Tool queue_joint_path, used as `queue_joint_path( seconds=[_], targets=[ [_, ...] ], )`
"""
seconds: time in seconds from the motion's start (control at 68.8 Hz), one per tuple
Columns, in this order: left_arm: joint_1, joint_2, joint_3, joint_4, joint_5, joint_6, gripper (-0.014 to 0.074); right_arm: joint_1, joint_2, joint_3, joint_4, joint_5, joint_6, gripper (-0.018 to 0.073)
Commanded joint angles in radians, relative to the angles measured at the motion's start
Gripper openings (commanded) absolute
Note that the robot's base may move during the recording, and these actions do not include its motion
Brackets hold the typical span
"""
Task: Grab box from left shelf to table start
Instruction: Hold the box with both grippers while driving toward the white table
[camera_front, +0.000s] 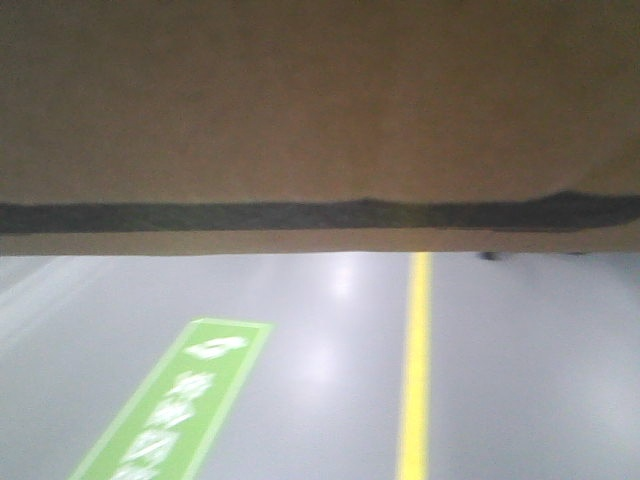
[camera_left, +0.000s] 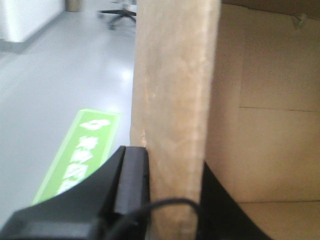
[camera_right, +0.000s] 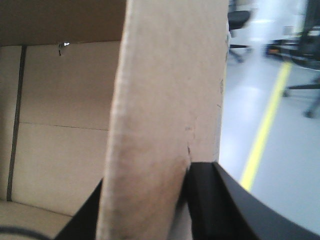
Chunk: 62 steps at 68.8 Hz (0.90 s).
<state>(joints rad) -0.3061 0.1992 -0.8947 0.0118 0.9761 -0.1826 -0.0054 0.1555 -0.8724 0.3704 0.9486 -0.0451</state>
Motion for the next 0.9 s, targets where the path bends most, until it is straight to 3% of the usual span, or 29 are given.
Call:
queue_joint_path(
  seconds=[0.0,0.887],
  targets=[
    [-0.005,0.009,-0.037,0.004,-0.196,-0.032,-0.0093,-0.007,0.022,-0.028,-0.05,-0.145,0.0,0.0058],
    [-0.005,0.009,-0.037,0.004,-0.196,-0.032,-0.0093,-0.007,0.022,-0.028,-0.05,-0.146,0.0,0.0058]
  ],
)
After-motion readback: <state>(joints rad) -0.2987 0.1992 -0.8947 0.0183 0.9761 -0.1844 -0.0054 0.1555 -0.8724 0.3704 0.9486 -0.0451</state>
